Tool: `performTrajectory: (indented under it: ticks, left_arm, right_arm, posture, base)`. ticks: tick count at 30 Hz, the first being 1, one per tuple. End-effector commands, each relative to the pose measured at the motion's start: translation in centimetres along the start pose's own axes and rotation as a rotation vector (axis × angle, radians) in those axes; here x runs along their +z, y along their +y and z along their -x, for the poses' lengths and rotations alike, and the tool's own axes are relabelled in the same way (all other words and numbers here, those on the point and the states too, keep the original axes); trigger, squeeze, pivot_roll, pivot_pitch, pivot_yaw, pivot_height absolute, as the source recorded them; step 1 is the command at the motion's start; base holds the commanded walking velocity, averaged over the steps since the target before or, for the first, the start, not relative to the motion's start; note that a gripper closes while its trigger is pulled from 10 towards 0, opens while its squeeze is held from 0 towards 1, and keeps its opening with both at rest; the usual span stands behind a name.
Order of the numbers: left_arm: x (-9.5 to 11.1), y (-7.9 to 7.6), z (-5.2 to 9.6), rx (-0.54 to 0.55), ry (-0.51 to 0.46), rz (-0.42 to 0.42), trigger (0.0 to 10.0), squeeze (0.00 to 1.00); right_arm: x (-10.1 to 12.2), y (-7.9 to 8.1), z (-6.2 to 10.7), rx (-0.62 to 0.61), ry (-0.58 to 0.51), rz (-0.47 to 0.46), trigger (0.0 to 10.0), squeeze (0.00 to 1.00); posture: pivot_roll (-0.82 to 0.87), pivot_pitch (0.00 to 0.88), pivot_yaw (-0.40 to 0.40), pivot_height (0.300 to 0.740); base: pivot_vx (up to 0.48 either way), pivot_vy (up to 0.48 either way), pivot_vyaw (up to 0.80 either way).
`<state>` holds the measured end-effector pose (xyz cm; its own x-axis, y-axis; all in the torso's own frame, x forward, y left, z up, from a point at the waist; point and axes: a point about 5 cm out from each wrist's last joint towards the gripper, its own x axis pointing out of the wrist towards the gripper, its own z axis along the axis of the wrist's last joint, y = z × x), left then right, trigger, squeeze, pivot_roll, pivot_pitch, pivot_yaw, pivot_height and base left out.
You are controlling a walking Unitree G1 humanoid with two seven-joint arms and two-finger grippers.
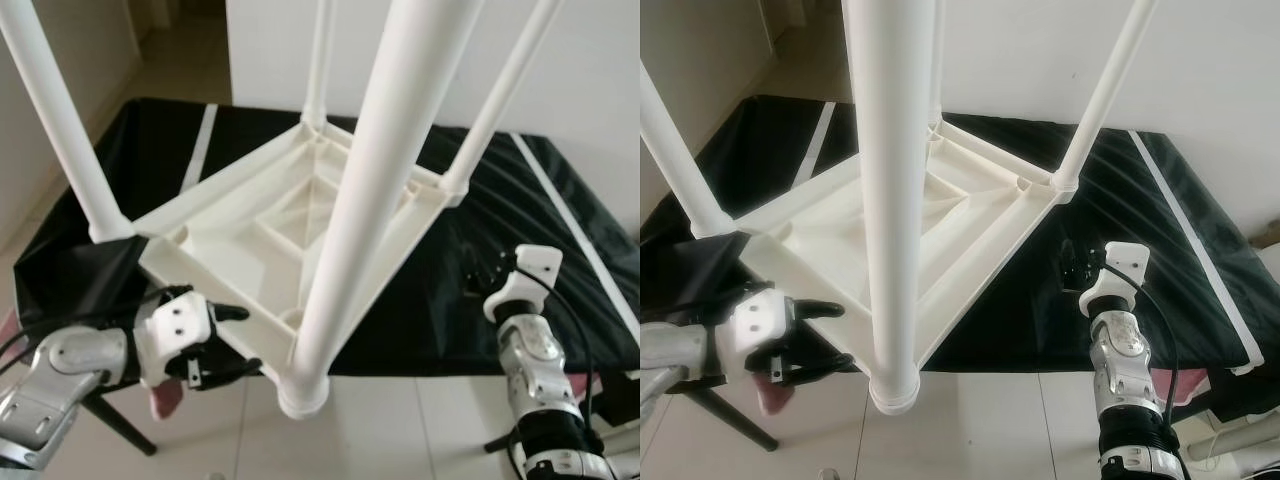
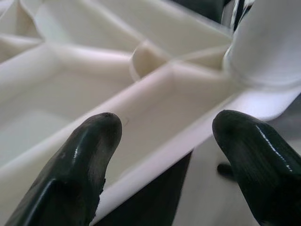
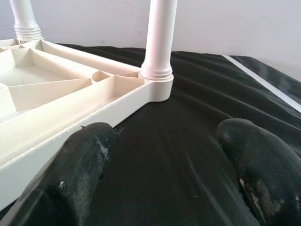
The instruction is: Building children table
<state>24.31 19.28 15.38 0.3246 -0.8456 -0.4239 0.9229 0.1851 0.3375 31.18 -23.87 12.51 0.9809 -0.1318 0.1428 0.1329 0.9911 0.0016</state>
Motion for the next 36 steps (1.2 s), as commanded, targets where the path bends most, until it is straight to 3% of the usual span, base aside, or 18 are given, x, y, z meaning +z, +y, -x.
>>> performTrajectory:
  ticks: [1, 16, 23, 28, 36]
  left_arm:
    - [-0.5, 0.1, 0.0, -0.028, 0.043, -0.036, 10.0, 0.0]
    - [-2.6, 1.3, -1.0, -0.046, 0.182, -0.152, 10.0, 0.0]
    - [-2.9, 3.6, -2.2, -0.001, 0.223, -0.217, 10.0, 0.0]
    - [-3.0, 4.0, -2.5, -0.014, 0.237, -0.235, 10.0, 0.0]
    - [-3.3, 3.5, -3.3, 0.002, 0.175, -0.088, 10.0, 0.0]
  right_arm:
    - [-0.1, -0.4, 0.2, -0.005, 0.011, 0.004, 10.0, 0.0]
    - [0.0, -0.3, 0.1, -0.014, 0.008, -0.002, 10.0, 0.0]
    - [0.1, -0.1, 0.0, -0.02, 0.004, -0.007, 10.0, 0.0]
    - [0.1, -0.1, 0.0, -0.023, 0.001, -0.008, 10.0, 0.0]
    - [0.2, -0.2, 0.3, -0.038, -0.003, -0.009, 10.0, 0.0]
  posture:
    - [0.09, 0.03, -0.081, 0.74]
    - [0.08, 0.019, -0.063, 0.74]
    - [0.07, 0.016, -0.045, 0.74]
    - [0.06, 0.018, -0.037, 0.74]
    - [0.05, 0.031, -0.025, 0.74]
  base:
    - [0.0, 0.0, 0.0]
    - [0.0, 0.0, 0.0]
    - [0.0, 0.0, 0.0]
    - [0.0, 0.0, 0.0]
    - [0.0, 0.0, 0.0]
